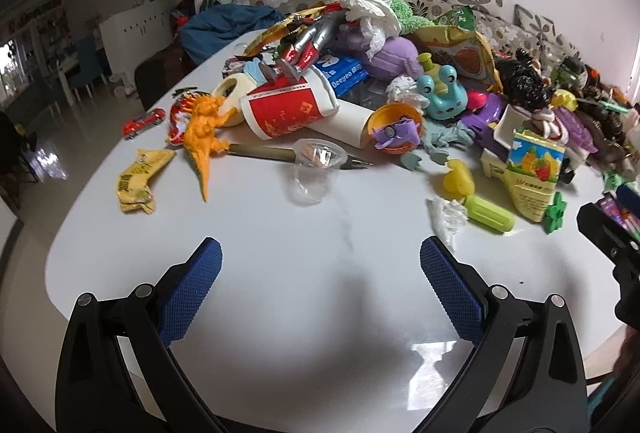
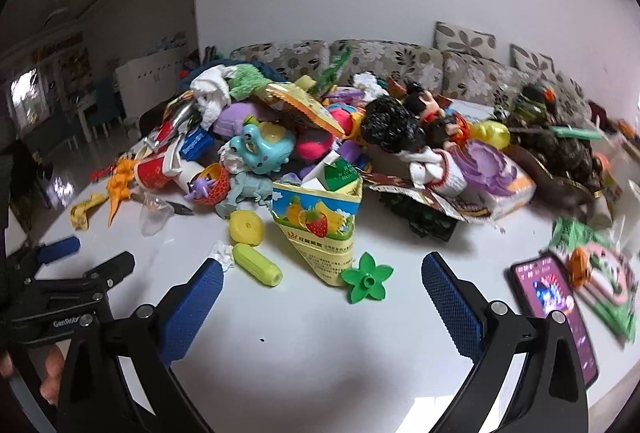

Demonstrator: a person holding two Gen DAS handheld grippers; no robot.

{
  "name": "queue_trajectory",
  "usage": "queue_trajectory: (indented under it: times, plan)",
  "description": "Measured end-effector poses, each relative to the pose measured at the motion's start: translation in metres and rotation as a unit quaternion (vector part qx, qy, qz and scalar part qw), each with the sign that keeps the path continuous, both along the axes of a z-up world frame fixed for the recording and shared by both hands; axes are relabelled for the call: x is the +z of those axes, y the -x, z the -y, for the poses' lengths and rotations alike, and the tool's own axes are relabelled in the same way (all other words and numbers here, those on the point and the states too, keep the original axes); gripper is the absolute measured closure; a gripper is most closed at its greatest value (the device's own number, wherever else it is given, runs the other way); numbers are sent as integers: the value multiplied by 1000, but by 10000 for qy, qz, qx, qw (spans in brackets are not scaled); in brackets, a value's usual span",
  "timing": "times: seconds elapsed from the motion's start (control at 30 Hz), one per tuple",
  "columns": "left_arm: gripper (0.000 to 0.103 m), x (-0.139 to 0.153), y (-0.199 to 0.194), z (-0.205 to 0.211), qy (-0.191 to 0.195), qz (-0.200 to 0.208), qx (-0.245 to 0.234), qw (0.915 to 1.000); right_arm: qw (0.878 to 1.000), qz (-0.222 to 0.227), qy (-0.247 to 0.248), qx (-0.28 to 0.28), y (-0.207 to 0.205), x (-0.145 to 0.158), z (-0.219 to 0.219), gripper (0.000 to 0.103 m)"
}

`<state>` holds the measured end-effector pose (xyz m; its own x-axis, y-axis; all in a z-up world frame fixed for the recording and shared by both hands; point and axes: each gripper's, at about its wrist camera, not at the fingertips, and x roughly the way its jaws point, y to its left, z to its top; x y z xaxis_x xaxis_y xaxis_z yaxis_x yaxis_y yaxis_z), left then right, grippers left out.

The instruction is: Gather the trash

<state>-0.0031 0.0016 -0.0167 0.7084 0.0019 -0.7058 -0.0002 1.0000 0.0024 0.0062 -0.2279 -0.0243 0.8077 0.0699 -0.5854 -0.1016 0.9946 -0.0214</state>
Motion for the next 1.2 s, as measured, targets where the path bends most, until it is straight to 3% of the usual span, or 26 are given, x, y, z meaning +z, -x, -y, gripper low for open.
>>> queue_trajectory:
  times: [0.17, 0.67, 0.83, 0.97, 1.07, 1.13, 1.17, 1.2]
  plan:
    - [6, -2, -3, 3, -67, -59, 5, 10000, 9992, 26, 324, 252, -2, 1, -5, 5]
    - [6, -3, -11, 0, -96, -92, -44, 9999, 9985, -183, 22, 514, -21, 2, 1, 5]
    - [6, -1, -8, -1, -289, 86, -9, 9995, 9966, -288, 154, 754, -40, -1, -3, 5]
    - [6, -1, -11, -8, -50, -2, 15, 10000, 9958, -447, 119, 789, -64, -5, 3, 5]
    - [6, -3, -13, -9, -24, -15, 64, 10000, 9934, -811, -192, 786, -91, -15, 11, 6]
    - [6, -4, -15, -9, -14, -36, 65, 10000, 9901, -1049, -415, 837, -103, -23, 14, 26]
    - [6, -5, -15, -8, -18, -38, 69, 10000, 9850, -1216, -708, 1003, -112, -28, 15, 40]
    - [6, -5, -15, -8, -28, -42, 72, 10000, 9847, -1177, -770, 1027, -113, -28, 15, 41]
